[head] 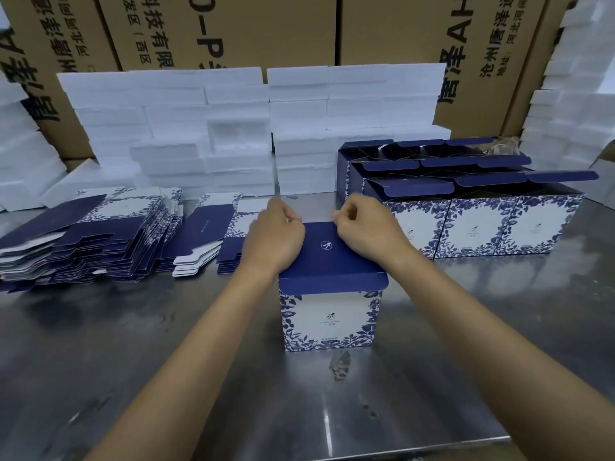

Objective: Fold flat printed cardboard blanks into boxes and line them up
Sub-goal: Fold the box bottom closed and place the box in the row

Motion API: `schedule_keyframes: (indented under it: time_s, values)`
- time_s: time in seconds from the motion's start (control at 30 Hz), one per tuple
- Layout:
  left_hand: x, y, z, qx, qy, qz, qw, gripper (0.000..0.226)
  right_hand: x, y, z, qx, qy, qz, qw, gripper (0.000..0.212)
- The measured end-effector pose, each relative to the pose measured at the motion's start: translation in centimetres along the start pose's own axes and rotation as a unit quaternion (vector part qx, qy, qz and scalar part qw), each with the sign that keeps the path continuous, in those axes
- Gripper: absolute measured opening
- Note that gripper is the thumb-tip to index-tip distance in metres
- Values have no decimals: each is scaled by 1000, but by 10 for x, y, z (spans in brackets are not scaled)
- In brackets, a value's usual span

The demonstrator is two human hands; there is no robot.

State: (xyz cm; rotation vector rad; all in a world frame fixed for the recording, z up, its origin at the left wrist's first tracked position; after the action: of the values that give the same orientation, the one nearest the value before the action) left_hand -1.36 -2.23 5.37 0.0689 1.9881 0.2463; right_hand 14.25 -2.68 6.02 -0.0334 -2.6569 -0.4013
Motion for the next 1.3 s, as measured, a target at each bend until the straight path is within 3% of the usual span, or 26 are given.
schedule_keyframes:
  time_s: [0.1,0.17,0.3,0.43,0.53,0.6,0.67,0.87,0.97,1.03,1.2,1.3]
  values:
    - [-17,-6,-1,-54,132,157,977,18,19,-10,-16,-152,-204,-126,959,11]
    - [-25,-6,4,-15,156,154,976,21,33,-18,-21,-126,-223,-184,949,10]
    - [-26,-8,5,5,154,139,978,17,32,-29,-21,-42,-212,-181,959,13]
    - [-21,-17,1,27,140,184,972,10,19,-48,-23,-73,-204,-219,951,28]
    - [-16,-22,0,78,115,206,969,15,11,-55,-19,-128,-302,-225,917,52]
    - [-10,-25,0,104,102,230,962,17,7,-55,-12,-126,-331,-228,907,67]
    - [-2,-26,0,104,73,237,963,19,1,-55,-6,-127,-293,-246,915,67]
    - [18,-40,2,12,-29,326,945,22,-22,-65,0,-191,-112,-295,930,31]
    - [31,-46,7,19,-107,306,946,16,-31,-64,5,-129,100,-225,961,22]
    - [36,-46,10,27,-125,289,949,17,-32,-61,10,-86,207,-177,958,21]
    - [30,-44,14,12,-190,217,958,14,-28,-55,8,-80,246,-135,957,16]
    - [29,-38,5,63,-207,181,959,18,-33,-54,2,-59,232,-131,962,21]
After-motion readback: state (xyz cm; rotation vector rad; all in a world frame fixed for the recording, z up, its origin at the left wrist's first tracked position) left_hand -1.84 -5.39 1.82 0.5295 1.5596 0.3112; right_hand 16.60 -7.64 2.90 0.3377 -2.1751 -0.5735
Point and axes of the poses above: each hand's wrist, its own y-axis towards the middle knuckle, its own z-axis out of the palm, x = y × z, the point moved 3 cm from there along y, towards the middle knuckle, and after that the axes turned 13 degrees about -y, right-handed, at the moved point
